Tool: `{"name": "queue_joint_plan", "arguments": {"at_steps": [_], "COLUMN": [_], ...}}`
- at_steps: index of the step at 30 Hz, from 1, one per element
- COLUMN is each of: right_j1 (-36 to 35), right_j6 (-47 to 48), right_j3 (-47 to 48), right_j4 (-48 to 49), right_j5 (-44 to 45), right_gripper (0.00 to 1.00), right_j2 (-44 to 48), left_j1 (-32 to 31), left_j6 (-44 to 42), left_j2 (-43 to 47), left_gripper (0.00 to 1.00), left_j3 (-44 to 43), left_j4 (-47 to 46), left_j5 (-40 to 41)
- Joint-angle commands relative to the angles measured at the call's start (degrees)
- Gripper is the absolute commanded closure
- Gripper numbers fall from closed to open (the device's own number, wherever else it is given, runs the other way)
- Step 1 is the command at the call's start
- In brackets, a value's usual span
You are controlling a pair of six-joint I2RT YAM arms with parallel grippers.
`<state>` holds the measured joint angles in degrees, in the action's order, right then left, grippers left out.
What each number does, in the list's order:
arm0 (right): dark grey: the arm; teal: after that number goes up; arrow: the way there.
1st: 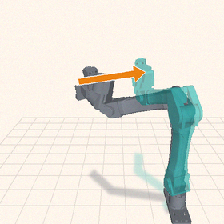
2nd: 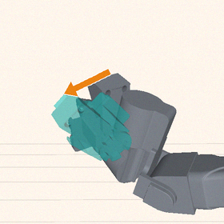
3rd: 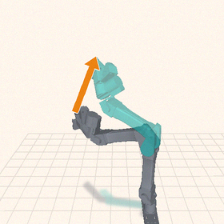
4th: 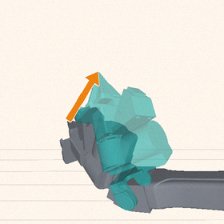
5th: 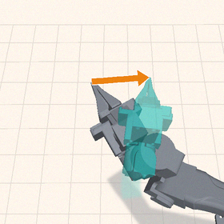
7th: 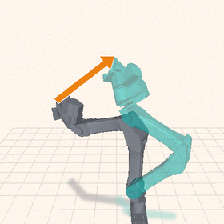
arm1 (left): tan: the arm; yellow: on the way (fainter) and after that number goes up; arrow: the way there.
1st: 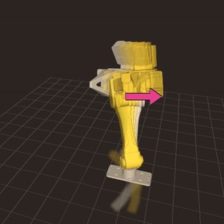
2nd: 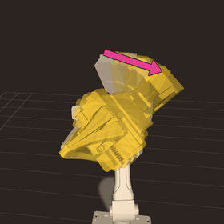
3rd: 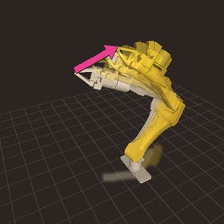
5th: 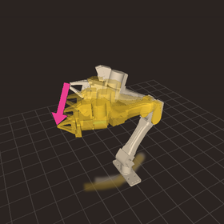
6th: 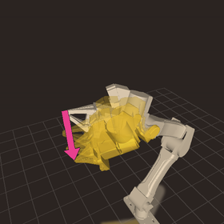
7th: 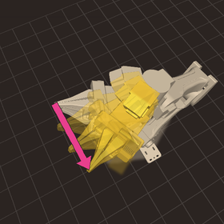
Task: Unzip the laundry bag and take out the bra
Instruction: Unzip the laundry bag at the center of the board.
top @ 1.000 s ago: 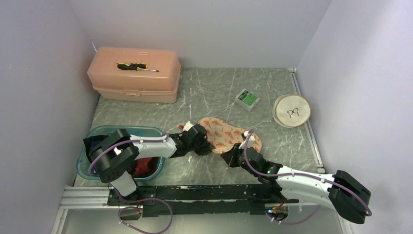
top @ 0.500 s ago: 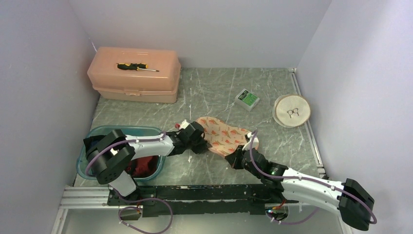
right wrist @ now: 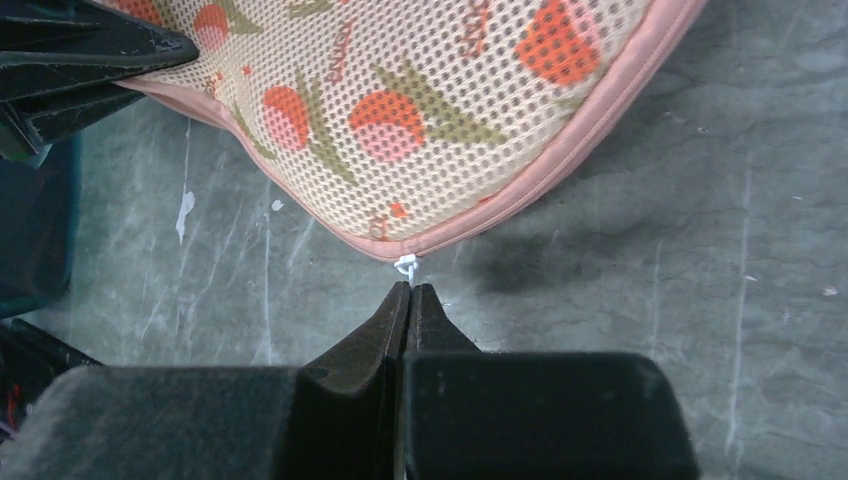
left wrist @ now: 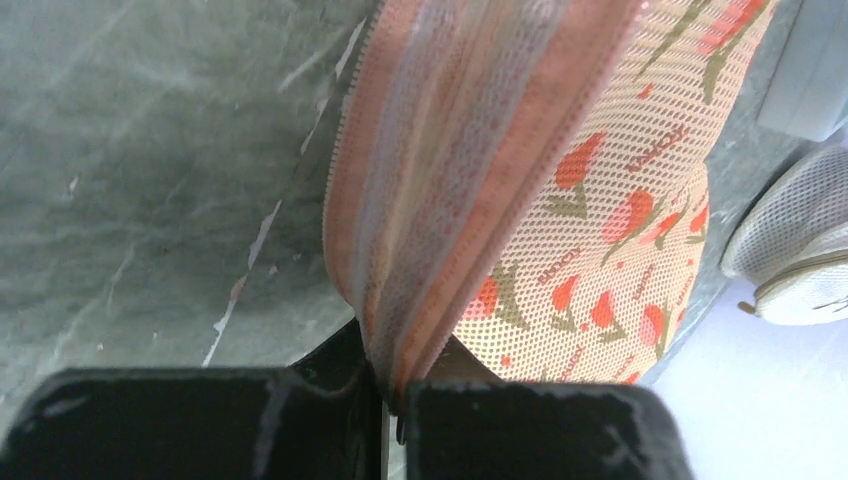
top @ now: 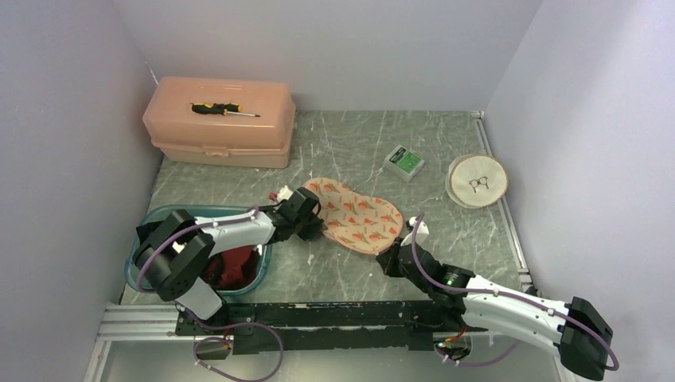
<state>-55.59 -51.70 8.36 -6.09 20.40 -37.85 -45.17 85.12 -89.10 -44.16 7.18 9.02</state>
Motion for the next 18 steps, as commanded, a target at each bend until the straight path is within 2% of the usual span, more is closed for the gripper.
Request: {"name": "queue_joint_plan", "arguments": {"at_steps": [1,7,9,12,14,15,18], "right_j1": [0.0,0.0,0.0,0.0,0.0,0.0,0.0], "right_j6": [-2.2,-0.5,0.5,1.3,1.5,1.5,0.8], "right_j3": [1.6,1.3,0.8,-0.3,-0.9,-1.2,-1.3], "right_j4": [-3.4,2.3,5.1,9.4,11.4,12.5,14.8], "right_j5": [5.2,3.3,1.6,-0.2,-0.8,-1.1,-1.1], "right_gripper": [1.0,1.0,1.0,1.0,1.0,1.0,1.0], "right_j2": [1.2,-1.9,-2.7,-2.5,-2.3,-2.4,-3.5], "left_j1": [2.7,4.5,5.0,5.9,6.7,7.1,7.5], "left_j6": [-8.8,-18.1,-20.6,-24.5,-28.4,-29.7,-32.2], "left_j2": [-2.8,-7.7,-8.1,-7.9,-8.2,-8.5,-8.0], "left_gripper": [0.97,0.97,0.93,0.77,0.59,0.46,0.28], "left_j3": [-2.3,-7.2,-8.2,-10.4,-12.9,-14.4,-19.0], "left_j4": [1.1,0.7,-0.1,-1.1,-0.5,0.6,7.5], "left_j5": [-0.5,-7.1,-8.4,-10.6,-11.9,-12.4,-10.7]}}
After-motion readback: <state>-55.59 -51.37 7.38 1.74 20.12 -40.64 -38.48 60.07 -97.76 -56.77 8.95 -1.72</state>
